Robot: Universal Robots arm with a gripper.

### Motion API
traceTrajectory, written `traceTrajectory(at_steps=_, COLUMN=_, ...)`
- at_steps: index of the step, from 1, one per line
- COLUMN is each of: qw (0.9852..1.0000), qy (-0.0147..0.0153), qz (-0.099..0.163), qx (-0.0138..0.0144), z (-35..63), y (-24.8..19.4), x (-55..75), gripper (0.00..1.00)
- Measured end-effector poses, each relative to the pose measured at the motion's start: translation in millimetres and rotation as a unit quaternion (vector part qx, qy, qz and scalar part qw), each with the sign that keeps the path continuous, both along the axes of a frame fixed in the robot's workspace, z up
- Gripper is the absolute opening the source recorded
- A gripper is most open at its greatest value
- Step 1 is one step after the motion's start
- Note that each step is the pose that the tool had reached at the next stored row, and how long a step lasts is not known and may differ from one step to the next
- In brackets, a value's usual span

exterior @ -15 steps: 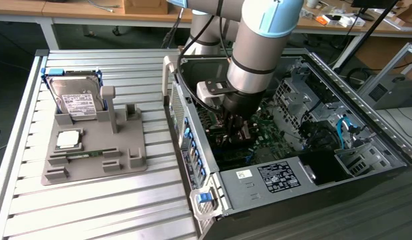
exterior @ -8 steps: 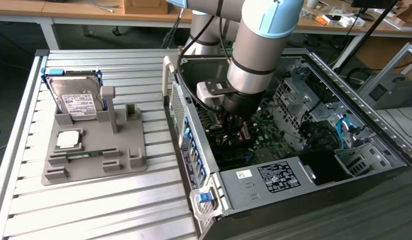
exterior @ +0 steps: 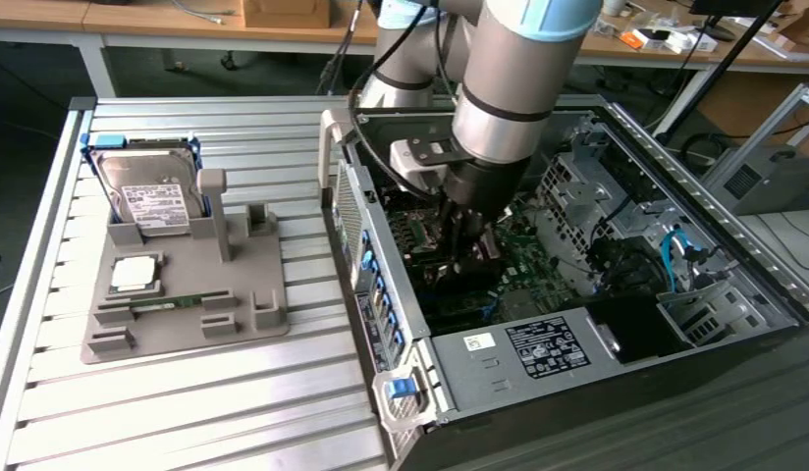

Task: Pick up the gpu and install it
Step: 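Insert the gpu into the slot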

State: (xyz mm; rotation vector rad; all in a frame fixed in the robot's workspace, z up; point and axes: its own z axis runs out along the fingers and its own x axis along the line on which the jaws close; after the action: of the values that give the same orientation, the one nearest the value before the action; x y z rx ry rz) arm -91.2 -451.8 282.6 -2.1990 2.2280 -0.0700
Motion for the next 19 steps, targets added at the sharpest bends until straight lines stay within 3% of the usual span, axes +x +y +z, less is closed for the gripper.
traceTrajectory(at_steps=4, qw=1.0000, qy=0.0000, qz=0.000, qx=-0.0002, z=19.3, y=4.6, x=0.0, gripper=0.39)
traceTrajectory(at_steps=5, qw=1.0000, qy=0.0000, qz=0.000, qx=-0.0001, z=22.8, y=5.3, x=0.1, gripper=0.32)
traceTrajectory(at_steps=9, qw=1.0000, qy=-0.0001, qz=0.000, qx=0.0000, z=24.2, y=5.3, x=0.2, gripper=0.14)
traceTrajectory(at_steps=11, qw=1.0000, qy=0.0008, qz=0.000, qx=-0.0001, z=24.4, y=5.4, x=4.8, gripper=0.11)
traceTrajectory(at_steps=13, qw=1.0000, qy=0.0097, qz=0.000, qx=0.0000, z=23.0, y=4.7, x=24.3, gripper=0.11)
traceTrajectory(at_steps=18, qw=0.9998, qy=0.0217, qz=0.000, qx=0.0000, z=21.5, y=4.0, x=51.9, gripper=0.11)
traceTrajectory(at_steps=19, qw=0.9997, qy=0.0227, qz=0.000, qx=0.0002, z=21.5, y=4.0, x=55.7, gripper=0.11)
